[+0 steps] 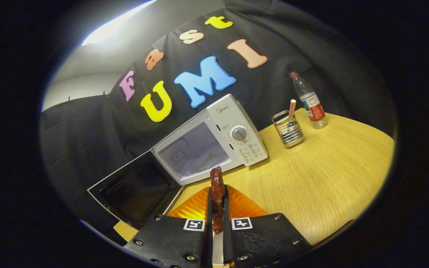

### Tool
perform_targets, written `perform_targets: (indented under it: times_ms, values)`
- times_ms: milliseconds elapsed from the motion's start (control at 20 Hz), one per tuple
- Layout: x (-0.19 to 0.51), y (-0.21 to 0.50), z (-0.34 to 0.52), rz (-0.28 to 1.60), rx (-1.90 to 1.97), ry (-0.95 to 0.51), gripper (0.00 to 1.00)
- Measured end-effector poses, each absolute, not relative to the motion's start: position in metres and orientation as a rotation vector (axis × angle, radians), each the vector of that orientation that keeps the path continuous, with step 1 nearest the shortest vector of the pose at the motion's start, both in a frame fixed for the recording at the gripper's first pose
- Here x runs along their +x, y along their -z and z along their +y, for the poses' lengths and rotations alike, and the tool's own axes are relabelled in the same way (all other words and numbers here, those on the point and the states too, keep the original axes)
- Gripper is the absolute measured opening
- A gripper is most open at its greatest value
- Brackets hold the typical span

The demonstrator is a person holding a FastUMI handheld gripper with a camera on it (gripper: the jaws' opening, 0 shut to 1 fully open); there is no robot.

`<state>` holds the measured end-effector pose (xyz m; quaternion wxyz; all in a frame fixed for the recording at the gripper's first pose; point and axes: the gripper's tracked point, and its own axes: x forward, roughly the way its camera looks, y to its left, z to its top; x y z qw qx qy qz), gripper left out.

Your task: Open the microwave, put the food inside, and close the microwave door.

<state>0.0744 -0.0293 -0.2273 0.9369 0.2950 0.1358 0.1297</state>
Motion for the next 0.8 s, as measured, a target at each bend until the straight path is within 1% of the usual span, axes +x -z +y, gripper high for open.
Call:
perform_targets:
  times_ms: [250,350,500,800]
  values:
    - [0.099,0.188,0.017,0.244,0.567,-0.309,0.11]
    - [0.113,0.183,0.039,0.244,0.533,-0.317,0.11]
    - [0.146,0.176,0.076,0.252,0.52,-0.324,0.11]
    - [0.232,0.193,0.141,0.315,0.498,-0.284,0.11]
